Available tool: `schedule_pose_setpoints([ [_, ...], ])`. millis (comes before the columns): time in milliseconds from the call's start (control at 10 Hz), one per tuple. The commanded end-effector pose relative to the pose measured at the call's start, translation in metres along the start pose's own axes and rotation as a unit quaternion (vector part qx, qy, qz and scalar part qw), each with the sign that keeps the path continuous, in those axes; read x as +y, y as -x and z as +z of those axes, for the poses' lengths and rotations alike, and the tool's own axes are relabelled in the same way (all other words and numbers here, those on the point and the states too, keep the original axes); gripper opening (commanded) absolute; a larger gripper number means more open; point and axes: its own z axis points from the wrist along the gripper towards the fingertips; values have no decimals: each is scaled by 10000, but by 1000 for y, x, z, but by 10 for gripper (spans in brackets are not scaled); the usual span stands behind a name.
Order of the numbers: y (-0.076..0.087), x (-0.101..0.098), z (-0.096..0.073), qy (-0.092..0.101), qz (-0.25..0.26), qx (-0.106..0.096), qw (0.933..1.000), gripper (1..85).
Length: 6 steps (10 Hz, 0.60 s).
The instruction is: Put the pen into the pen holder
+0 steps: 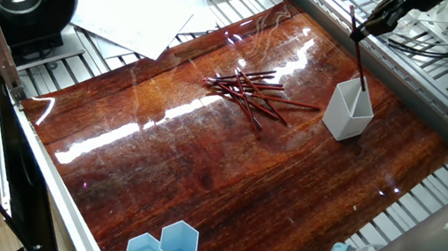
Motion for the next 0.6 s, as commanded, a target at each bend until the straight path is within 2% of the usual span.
schedule_pose_setpoints([
  [0,4,-4,3,-53,14,-186,9998,10],
  [200,5,-6,3,-70,15,-256,9996,10],
  [400,2,-7,2,-132,69,-184,9997,10],
  [500,7,-2,0,-157,154,-162,9996,10],
])
